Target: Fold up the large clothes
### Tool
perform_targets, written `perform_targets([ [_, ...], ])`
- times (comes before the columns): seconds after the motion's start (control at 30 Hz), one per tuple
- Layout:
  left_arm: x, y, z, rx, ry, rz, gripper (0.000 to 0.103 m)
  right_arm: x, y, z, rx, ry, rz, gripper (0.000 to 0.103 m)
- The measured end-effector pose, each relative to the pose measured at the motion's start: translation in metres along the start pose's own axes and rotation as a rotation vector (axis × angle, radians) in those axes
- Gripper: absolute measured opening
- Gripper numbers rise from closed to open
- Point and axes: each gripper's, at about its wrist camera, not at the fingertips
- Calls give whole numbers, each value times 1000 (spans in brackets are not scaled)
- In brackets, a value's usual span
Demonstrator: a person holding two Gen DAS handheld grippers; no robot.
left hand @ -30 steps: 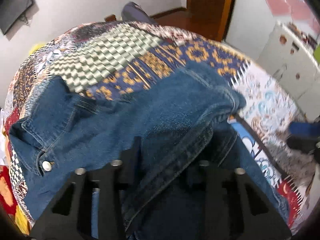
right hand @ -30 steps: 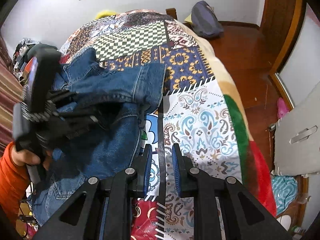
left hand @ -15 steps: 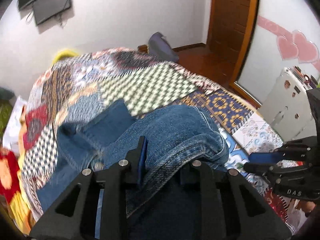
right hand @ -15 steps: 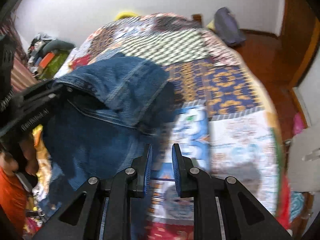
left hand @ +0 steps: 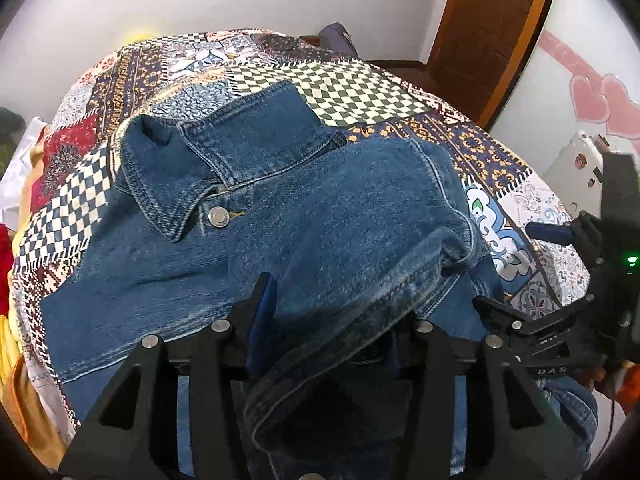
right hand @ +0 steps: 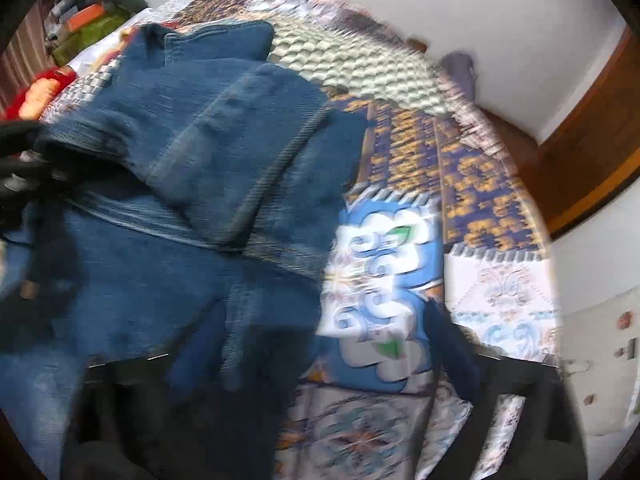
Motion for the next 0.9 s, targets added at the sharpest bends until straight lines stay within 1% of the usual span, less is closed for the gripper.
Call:
perform_targets([
  [0.07, -2, -10, 8, -12, -37, -20, 49, -1, 4, -9, 51, 52, 29, 99],
  [0.13, 1, -18, 18, -11, -65, -37, 49, -1, 3, -13, 72, 79, 31, 99],
  [0.2, 2, -22, 22, -26, -73, -25, 49, -1, -1, -20, 94, 105, 29, 98],
  [0.23, 5, -22, 19, -20, -58, -9, 49, -1, -6, -23, 110, 115, 21, 98],
  [0.3, 8, -19, 11, 3, -14, 14, 51, 1, -17, -27, 146, 133, -1, 98],
  [0.33, 11, -16, 1, 21, 37, 33, 51, 2, -27, -31, 168, 146, -22, 98],
  [0.37, 13, -12, -7, 34, 76, 43, 54, 7, -28, -29, 179, 155, -34, 98],
  [0.4, 13, -9, -13, 41, 100, 51, 60, 7, -36, -34, 198, 172, -50, 98],
  [0.47, 17, 7, -36, 77, 193, 81, 67, 4, -50, -40, 231, 196, -61, 98],
  [0.5, 17, 13, -42, 94, 219, 89, 67, 5, -54, -43, 246, 202, -61, 98],
  [0.57, 21, 33, -58, 169, 289, 117, 67, 2, -59, -49, 259, 206, -59, 98],
  [0.67, 26, 52, -69, 235, 331, 114, 66, -4, -59, -55, 251, 208, -56, 98],
  [0.73, 30, 54, -67, 259, 320, 81, 52, -9, -57, -58, 257, 214, -45, 98],
  [0.77, 34, 52, -63, 280, 300, 63, 38, -10, -58, -58, 256, 218, -42, 98],
  [0.8, 37, 48, -58, 286, 275, 51, 23, -12, -57, -59, 254, 223, -38, 98],
  [0.83, 42, 42, -52, 267, 235, 36, 22, -12, -56, -61, 254, 225, -37, 98],
  [0.87, 47, 33, -42, 224, 178, 20, 20, -11, -56, -62, 256, 226, -37, 98],
  [0.9, 50, 27, -35, 206, 140, 9, 17, -11, -55, -63, 255, 229, -36, 98],
])
Point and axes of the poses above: each gripper's, at about its wrist camera, not at the fingertips, and y roughly the way its jaws point, z to its left, x to its top, and after that the axes turned 3 degrees about y, right-handed
